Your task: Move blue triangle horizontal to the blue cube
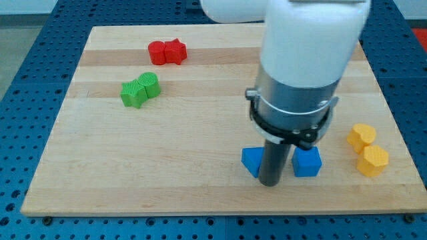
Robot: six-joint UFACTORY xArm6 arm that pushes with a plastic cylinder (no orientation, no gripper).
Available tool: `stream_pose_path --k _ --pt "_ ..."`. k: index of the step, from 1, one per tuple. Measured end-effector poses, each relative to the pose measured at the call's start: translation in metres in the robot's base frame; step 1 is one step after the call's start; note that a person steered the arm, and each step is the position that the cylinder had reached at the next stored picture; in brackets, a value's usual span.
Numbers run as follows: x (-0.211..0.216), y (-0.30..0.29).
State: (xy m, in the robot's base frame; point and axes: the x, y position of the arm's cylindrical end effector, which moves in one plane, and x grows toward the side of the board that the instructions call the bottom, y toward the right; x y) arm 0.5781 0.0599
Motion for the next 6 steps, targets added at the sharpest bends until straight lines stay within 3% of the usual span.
stream_pose_path --k 2,4,6 --pt "0.000 -0.075" --pt "0.037 -0.113" --pt "0.006 -0.183"
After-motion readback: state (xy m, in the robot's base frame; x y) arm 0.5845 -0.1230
